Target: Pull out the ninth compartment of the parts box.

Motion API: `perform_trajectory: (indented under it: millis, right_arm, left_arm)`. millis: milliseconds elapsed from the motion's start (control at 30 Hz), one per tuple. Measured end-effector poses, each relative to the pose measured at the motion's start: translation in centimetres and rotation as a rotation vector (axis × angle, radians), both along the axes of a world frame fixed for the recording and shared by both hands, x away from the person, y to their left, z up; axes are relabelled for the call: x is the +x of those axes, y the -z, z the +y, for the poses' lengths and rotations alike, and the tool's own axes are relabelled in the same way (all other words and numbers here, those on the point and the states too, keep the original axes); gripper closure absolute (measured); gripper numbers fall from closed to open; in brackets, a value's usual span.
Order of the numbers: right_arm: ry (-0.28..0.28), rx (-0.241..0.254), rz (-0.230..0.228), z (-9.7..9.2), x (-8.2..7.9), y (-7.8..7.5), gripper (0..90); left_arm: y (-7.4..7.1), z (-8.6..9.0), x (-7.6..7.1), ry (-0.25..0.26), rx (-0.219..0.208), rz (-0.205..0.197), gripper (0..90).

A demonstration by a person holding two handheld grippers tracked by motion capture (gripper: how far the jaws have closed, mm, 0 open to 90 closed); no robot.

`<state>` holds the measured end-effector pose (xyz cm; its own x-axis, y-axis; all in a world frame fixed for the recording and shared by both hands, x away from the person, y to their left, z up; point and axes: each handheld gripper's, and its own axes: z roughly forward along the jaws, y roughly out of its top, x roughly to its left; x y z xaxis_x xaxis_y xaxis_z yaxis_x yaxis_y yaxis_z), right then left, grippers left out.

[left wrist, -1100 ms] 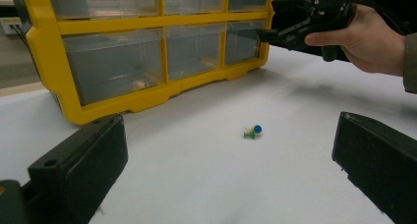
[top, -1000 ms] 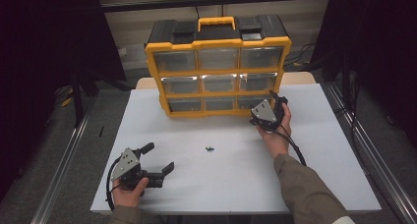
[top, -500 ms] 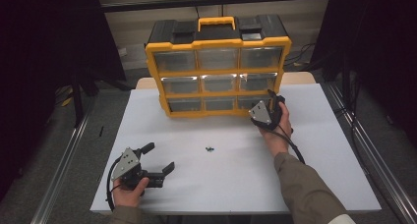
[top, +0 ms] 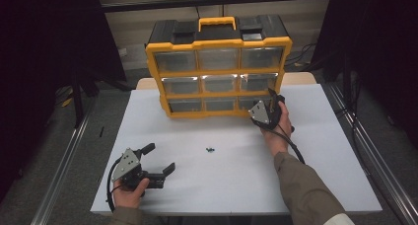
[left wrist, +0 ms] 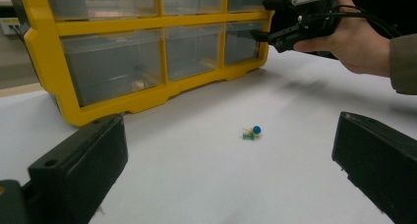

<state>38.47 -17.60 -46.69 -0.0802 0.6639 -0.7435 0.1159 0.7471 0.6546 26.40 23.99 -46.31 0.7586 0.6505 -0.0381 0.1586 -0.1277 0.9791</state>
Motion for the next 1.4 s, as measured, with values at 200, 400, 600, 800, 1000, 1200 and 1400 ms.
perform_trajectory:
  millis: [200, 400, 600, 800, 1000, 1200, 1400]
  right_arm:
    - [0.004, -0.033, -0.023, -0.1, 0.2, -0.2, 28.6]
    - [0.003, -0.055, -0.037, -0.1, 0.2, -0.1, 28.9]
    - [-0.005, -0.075, -0.032, -0.1, 0.0, -0.2, 33.8]
    - [-0.025, -0.078, -0.008, 0.0, -0.3, -0.4, 42.4]
    - [-0.043, -0.092, 0.01, 0.0, -0.7, -0.4, 48.9]
    - [-0.07, -0.101, 0.031, 0.1, -1.3, -0.4, 57.7]
    - [-0.107, -0.126, 0.031, -0.1, -1.9, -0.4, 62.3]
  left_arm:
    - [-0.1, 0.0, -0.1, -0.004, 0.01, -0.006, 0.2]
    - [0.0, 0.0, 0.0, 0.002, 0.008, -0.006, 0.2]
    - [-0.1, 0.1, 0.0, -0.002, 0.019, -0.009, 0.2]
    - [-0.2, -0.2, -0.1, -0.003, 0.002, -0.006, 0.3]
    - [-0.2, -0.2, -0.1, 0.004, -0.004, -0.012, 0.2]
    - [-0.3, -0.2, -0.2, 0.007, 0.012, -0.018, 0.3]
    - [-0.3, -0.2, -0.1, 0.007, 0.013, -0.019, 0.3]
